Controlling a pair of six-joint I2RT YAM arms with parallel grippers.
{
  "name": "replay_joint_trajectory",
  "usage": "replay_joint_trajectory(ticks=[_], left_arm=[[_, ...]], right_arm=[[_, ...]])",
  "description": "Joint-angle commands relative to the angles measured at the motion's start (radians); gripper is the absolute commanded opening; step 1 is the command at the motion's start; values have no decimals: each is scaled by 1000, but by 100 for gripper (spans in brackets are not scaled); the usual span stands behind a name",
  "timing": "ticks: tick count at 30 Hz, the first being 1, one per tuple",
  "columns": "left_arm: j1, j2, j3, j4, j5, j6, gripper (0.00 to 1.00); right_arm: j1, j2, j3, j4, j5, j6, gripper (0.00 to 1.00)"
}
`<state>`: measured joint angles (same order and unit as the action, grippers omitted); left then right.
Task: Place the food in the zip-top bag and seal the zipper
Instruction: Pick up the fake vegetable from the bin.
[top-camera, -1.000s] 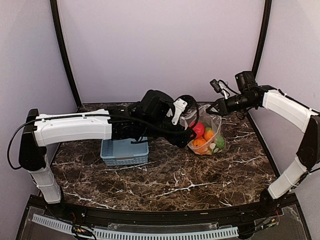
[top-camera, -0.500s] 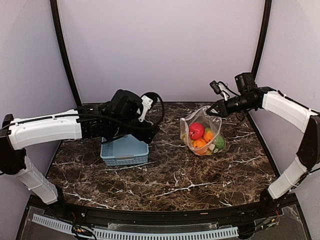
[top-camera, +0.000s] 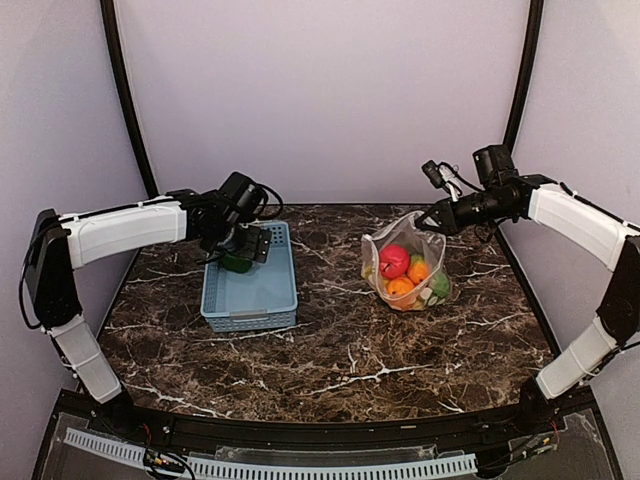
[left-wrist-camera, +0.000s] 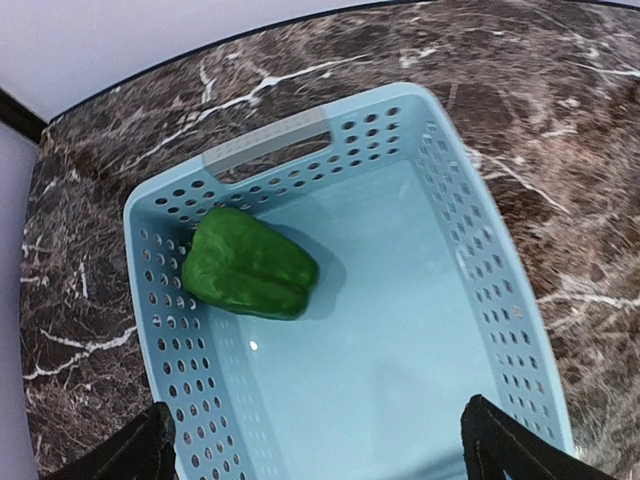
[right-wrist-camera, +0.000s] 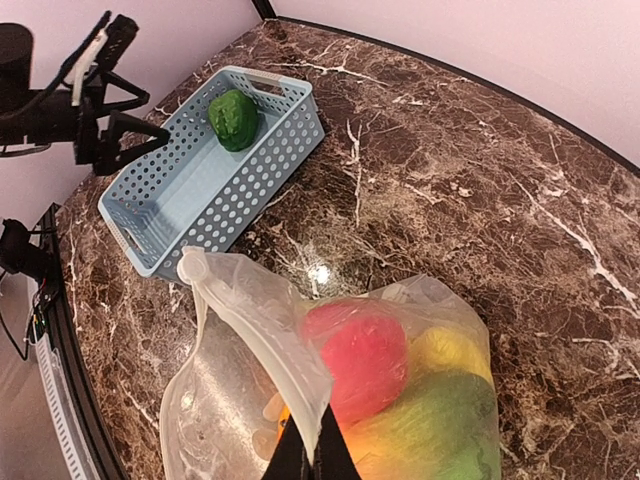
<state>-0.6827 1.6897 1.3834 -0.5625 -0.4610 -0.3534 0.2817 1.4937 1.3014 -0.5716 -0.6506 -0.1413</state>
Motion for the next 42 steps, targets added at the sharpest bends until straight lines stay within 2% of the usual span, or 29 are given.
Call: replay_joint_trajectory(ticks=[1,10,21,27,42], left_arm=[[64,73,43,-44,-8,-120,99],[122,249,206,-46,-27,-154,99],[137,296,206,-20,-42,-384,99],[154,344,218,-13,-15,-456,99],[187,468,287,13,-54,-497,97]], right_arm=[[1,-35,-19,22,-2,-15,0],[-6,-48,-37,28,4,-20,0],[-9,-40,-36,31,-8,-20,0],[-9,-40,-47,38,-19,-20,0],[-9,-25,-60,46,-20,-23,0]])
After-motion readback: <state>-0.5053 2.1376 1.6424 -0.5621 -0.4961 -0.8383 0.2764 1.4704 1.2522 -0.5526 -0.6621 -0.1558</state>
